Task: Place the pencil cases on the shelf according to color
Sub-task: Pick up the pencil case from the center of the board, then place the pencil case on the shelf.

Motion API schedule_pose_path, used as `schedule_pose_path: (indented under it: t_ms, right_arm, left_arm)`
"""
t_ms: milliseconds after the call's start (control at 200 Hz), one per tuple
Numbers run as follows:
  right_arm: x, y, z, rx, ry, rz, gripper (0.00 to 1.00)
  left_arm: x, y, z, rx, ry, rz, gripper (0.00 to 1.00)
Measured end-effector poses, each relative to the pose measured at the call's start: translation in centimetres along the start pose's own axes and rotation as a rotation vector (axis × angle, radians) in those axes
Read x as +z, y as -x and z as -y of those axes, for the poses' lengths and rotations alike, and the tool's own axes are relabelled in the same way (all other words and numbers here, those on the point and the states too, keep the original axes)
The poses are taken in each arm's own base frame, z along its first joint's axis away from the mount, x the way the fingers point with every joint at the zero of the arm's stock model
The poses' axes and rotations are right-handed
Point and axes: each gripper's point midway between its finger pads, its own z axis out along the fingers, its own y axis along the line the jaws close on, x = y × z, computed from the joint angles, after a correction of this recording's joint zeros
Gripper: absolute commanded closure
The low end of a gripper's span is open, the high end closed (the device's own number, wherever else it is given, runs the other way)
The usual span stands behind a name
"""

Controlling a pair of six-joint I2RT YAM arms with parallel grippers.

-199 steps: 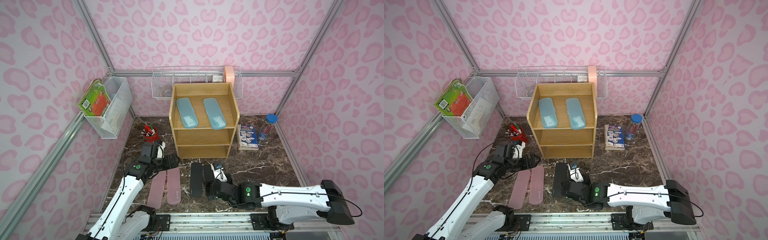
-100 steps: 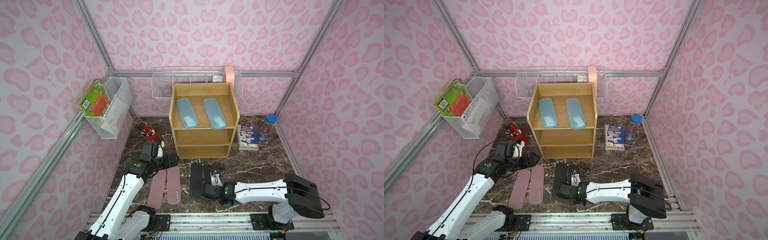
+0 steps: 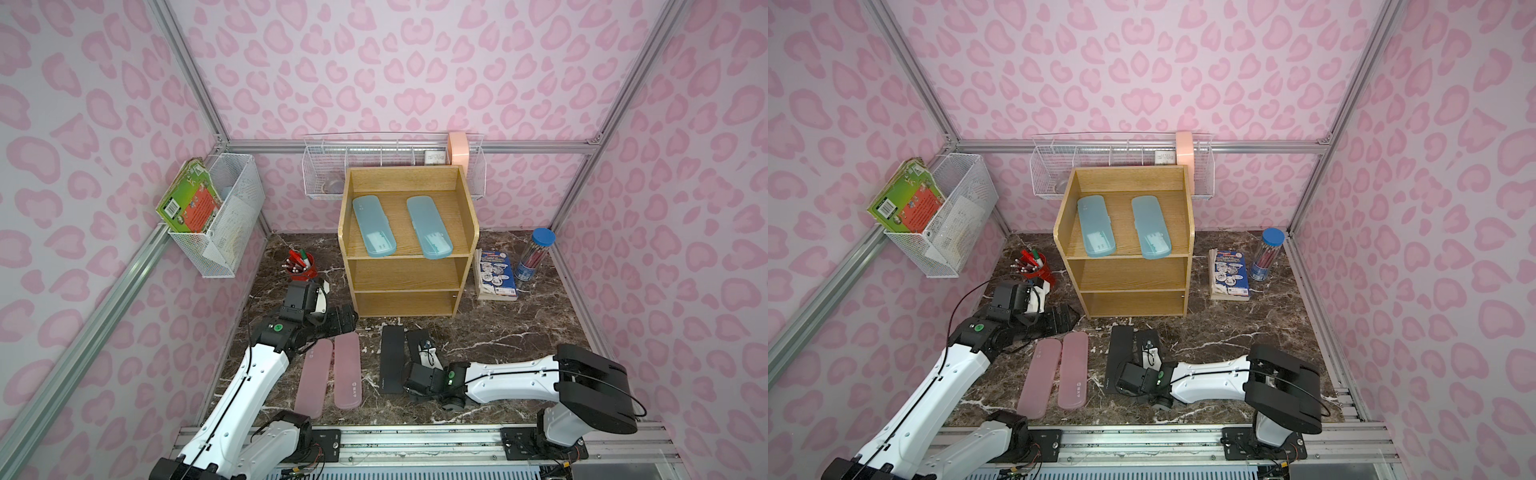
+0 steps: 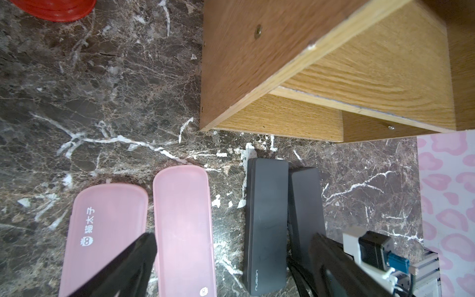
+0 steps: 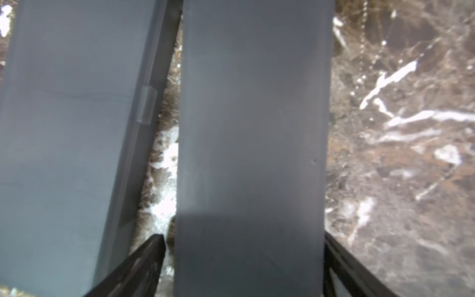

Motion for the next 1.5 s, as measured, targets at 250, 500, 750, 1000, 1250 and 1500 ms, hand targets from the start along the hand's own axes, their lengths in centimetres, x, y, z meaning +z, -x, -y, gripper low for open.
schedule_pose_path:
  t_ms: [250,500,750,1000,1250,1500]
  right_arm:
    - [-1.6,-1.6,-0.3,0.007,0.03,0.03,0.39]
    - [-7.6,1.9,-1.8,0.034,0.052,0.167,0.41]
    - [-13.0,6.4,0.1,0.091,0.08,0.352,0.41]
    - [-14.6,12.4,1.9,0.134,0.075,0.477,0.39]
    - [-12.6,18.2,3.5,0.154,0.05,0.502,0.38]
    - [-10.9,21.8,3.5,0.159,0.061,0.485,0.35]
  left_arm:
    - [-0.1,0.0,0.2,0.001,-0.01,0.001,0.02]
    - [-0.8,0.1,0.4,0.01,-0.019,0.023,0.02]
    - [-1.5,0.4,0.5,0.016,-0.022,0.048,0.02]
    - [-1.7,0.4,0.6,0.017,-0.024,0.056,0.02]
    - [-1.9,0.4,0.6,0.019,-0.028,0.062,0.02]
    - [-1.7,0.2,0.8,0.018,-0.041,0.05,0.02]
